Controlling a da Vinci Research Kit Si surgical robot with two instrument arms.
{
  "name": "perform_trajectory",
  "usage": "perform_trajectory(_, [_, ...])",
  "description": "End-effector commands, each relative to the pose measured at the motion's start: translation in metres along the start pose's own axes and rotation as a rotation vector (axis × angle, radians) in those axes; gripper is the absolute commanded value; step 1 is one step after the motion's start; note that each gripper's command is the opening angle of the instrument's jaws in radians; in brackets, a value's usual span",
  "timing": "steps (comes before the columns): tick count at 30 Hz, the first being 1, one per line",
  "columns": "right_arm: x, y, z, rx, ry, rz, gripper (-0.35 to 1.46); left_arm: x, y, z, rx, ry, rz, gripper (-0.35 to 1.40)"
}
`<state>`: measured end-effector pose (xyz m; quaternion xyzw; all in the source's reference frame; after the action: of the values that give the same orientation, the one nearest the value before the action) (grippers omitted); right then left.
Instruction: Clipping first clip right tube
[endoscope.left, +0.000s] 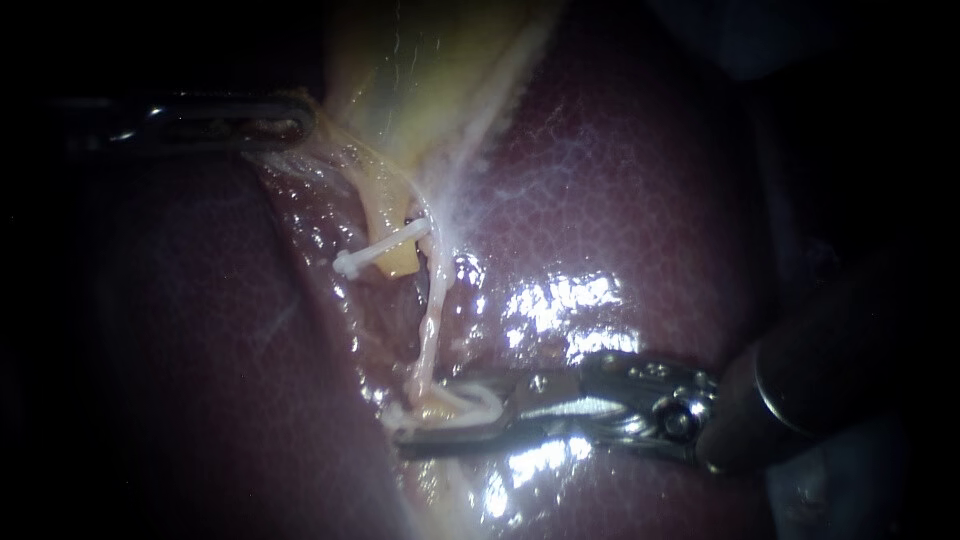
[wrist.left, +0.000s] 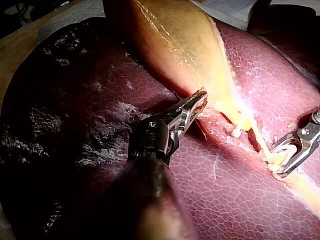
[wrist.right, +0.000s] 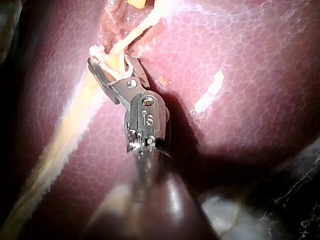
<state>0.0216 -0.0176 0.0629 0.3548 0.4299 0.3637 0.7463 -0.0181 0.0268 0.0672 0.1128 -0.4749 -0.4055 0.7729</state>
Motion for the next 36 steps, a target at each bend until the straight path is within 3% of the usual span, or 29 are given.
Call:
perform_trajectory(1, [0.0001,-0.0001,0.0000,0.000,0.000,0.001,0.39,0.0000,0.0000,0.0000,0.000,0.000,0.000,-0.35])
perform_trajectory(6, [0.0007,-0.0001,-0.0002,0.011,0.018,-0.020,0.46,0.0000,0.0000,0.0000,0.000,0.000,0.000,-0.35])
perform_trajectory(11, [0.0019,-0.0004,-0.0006,0.049,0.074,-0.101,0.50,0.0000,0.0000,0.0000,0.000,0.000,0.000,-0.35])
perform_trajectory(25, [0.0046,-0.0042,-0.0036,0.078,0.087,-0.169,0.50,0.0000,0.0000,-0.0001,0.000,0.000,0.000,-0.35])
perform_trajectory(30, [0.0051,-0.0042,-0.0051,0.074,0.092,-0.169,0.50,0.0000,0.0001,-0.0001,0.001,0.000,0.000,-0.35])
perform_trajectory(36, [0.0041,-0.0027,-0.0049,0.060,0.061,-0.174,0.50,0.0000,0.0001,0.0000,0.001,0.000,0.000,-0.35])
